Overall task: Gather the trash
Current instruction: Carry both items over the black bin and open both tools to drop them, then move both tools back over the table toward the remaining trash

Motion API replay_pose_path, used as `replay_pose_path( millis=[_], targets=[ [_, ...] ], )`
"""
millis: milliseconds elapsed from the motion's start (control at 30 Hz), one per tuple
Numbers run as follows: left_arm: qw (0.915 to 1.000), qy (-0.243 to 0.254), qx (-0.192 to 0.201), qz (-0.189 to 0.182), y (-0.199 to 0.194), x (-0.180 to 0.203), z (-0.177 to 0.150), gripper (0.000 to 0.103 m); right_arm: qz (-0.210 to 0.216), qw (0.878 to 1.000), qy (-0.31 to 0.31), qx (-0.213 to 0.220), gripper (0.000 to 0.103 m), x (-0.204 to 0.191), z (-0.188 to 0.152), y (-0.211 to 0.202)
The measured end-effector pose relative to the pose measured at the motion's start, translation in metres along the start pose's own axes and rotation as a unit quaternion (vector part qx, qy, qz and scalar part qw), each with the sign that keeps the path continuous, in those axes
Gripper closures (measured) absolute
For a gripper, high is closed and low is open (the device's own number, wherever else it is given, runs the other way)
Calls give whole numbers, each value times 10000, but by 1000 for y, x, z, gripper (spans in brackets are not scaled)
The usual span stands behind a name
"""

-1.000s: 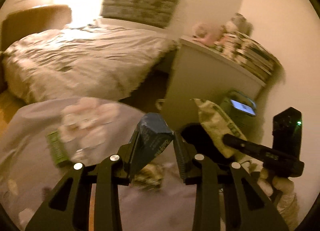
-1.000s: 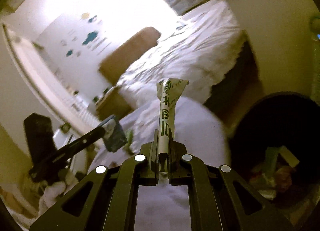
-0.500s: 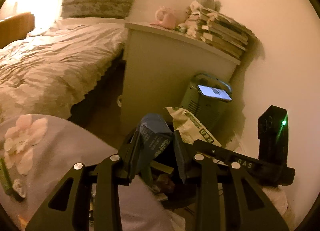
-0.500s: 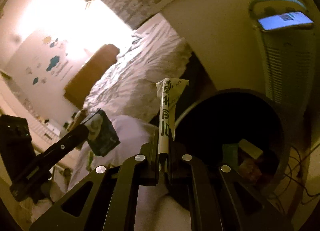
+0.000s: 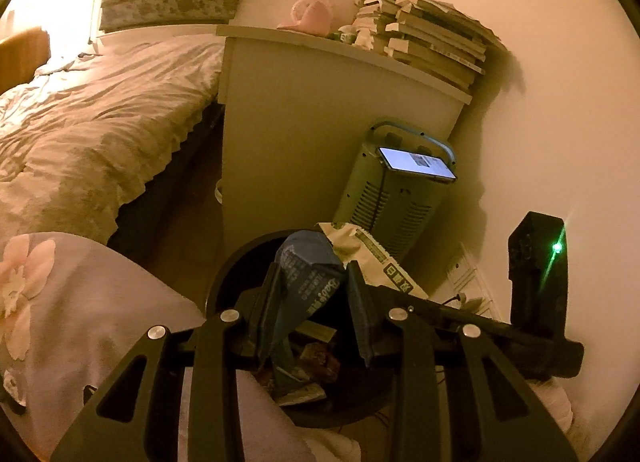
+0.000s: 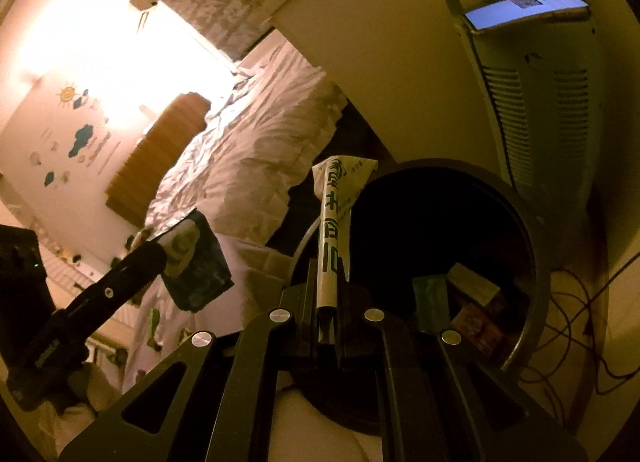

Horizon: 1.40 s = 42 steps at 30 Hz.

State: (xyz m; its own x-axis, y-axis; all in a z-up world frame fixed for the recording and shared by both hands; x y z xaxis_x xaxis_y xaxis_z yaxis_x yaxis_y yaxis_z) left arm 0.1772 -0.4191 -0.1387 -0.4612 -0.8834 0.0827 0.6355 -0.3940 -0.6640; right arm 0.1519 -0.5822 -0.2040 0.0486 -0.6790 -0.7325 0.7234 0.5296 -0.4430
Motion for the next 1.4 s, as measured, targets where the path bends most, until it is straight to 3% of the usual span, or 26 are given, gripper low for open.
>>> replay_pose_path(
  millis=[233, 300, 333, 467, 667, 733, 967, 1167, 1400],
  targets=[
    [10000, 64, -21, -16, 3, 7, 0, 70, -83, 9999, 118, -16, 96, 8, -4, 1],
    [9999, 149, 54, 53, 2, 9, 3, 68, -140, 9997, 183, -4, 91, 10, -4, -1],
    [9997, 219, 109, 100, 0, 11, 4, 67, -168, 9996, 210, 4, 82, 11, -3, -2],
    [9990, 259, 296, 194, -7, 14, 9, 31, -219, 9993, 286, 124, 48, 14, -2, -8],
    [9988, 223, 369, 223, -16, 12, 13, 29, -220, 9992, 298, 125, 46, 11, -2, -9],
    [9986, 215, 403, 259, -21, 9, 14, 28, -182, 9994, 270, 140, 40, 6, -3, -9],
    [9979, 67, 446, 456, -40, -14, 9, 24, 14, 10000, 46, 21, 39, -25, -4, 0],
    [9959, -222, 402, 777, -60, -59, -10, 24, 268, 9988, -316, -279, 39, -68, -16, 22],
    [9848, -955, 294, 1419, -91, -153, -51, 24, 566, 9916, -807, -835, 39, -126, -47, 61]
  ],
)
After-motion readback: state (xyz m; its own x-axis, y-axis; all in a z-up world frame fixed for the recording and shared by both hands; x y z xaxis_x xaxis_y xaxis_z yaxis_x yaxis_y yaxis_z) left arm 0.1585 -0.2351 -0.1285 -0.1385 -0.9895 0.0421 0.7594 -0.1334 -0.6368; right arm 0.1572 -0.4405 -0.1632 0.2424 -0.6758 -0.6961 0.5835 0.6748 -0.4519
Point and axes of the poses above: each gripper's, at about its wrist camera, not at the fingertips, and y roughly the way its jaws point, x to its right, z to its top, the point moved 10 cm from there along y, roughly the way its jaws point, and after that the axes turned 14 degrees about z, right-handed, at the moved point
